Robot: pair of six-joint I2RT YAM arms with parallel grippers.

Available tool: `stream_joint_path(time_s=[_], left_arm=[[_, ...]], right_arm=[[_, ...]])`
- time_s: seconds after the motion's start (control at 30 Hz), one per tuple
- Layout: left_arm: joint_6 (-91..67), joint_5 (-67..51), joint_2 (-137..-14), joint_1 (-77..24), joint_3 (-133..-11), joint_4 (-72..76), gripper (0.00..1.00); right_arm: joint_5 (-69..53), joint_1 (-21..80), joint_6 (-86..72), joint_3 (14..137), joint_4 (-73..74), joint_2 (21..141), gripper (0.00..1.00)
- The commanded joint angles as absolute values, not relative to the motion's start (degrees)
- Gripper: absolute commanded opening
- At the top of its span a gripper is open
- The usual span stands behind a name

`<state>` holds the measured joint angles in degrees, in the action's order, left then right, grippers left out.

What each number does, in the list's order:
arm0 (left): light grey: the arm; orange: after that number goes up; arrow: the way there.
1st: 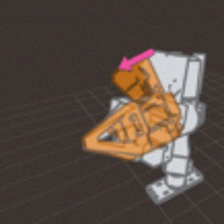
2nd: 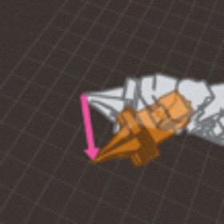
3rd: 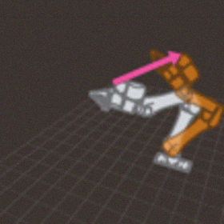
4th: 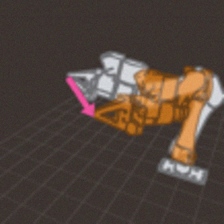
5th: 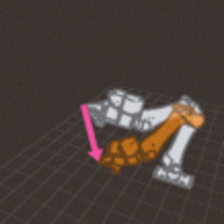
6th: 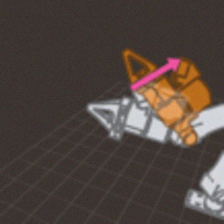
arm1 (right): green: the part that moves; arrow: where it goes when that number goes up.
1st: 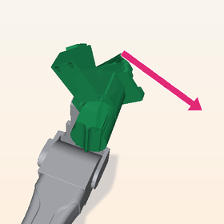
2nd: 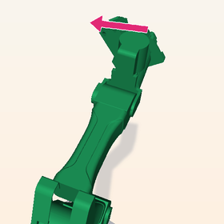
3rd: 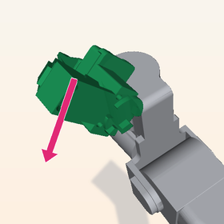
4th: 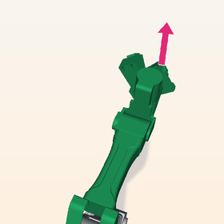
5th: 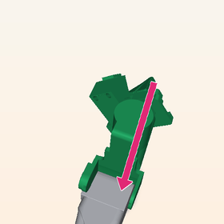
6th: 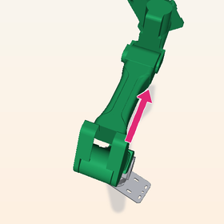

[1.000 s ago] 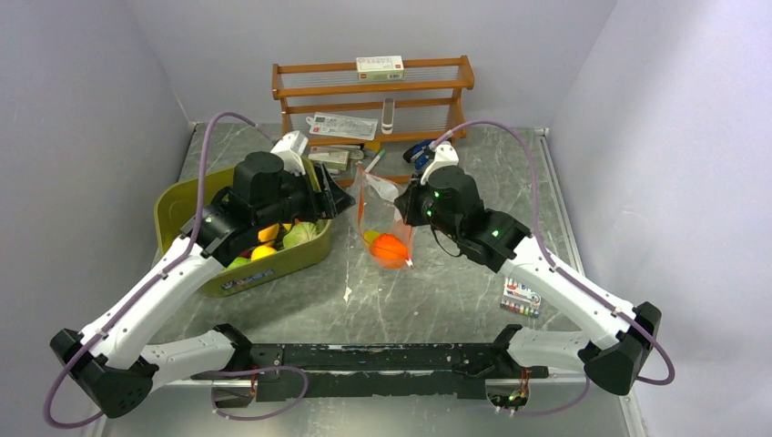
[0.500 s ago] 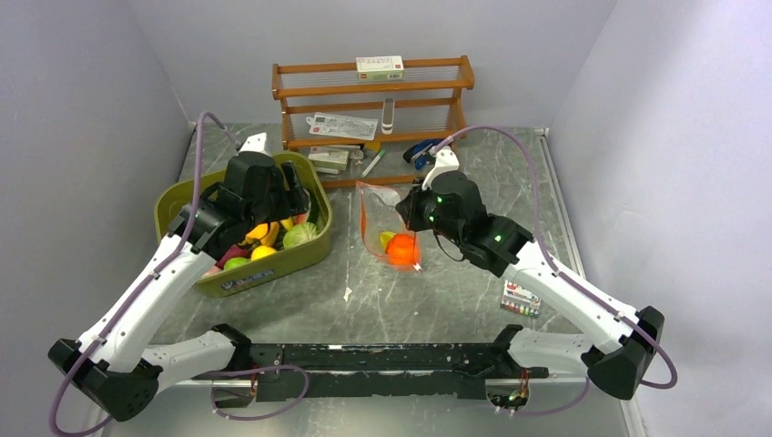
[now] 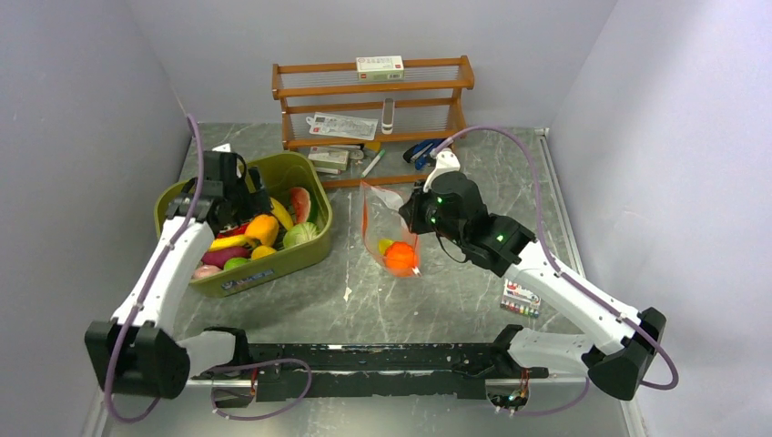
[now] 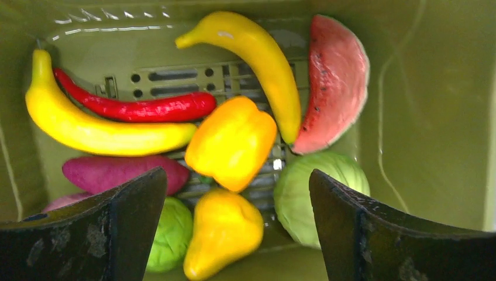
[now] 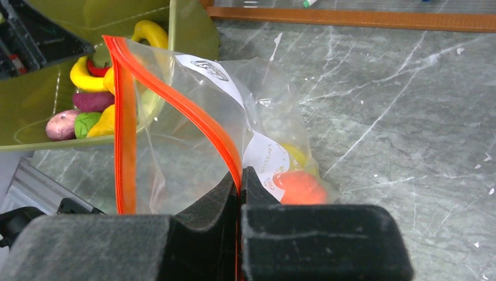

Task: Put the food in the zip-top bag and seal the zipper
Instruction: Pick up the fake fruit from the bin.

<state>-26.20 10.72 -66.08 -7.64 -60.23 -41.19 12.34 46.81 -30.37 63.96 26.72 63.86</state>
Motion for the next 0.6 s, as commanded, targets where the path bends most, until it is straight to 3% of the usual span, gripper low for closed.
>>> stream_joint_path(time_s=[0.0,0.3,0.57], left_arm=[[-17.87,2.56,-72.37,-3.46,-60.97,-32.71,0.91],[-14.32,-3.28,-85.22,-2.21,-64.68,-29.17,0.98],[-15.47,1.07,-90.53,-2.02,-68.29,-30.31,1.0]], right_arm=[[12.8,46.51,-30.06,66.46,27.53,64.57,0.0],[14.87,46.48,-29.84,65.77,26.13,64.62,0.0],[14.11,46.36,-29.49,64.3,24.3,64.54,0.0]])
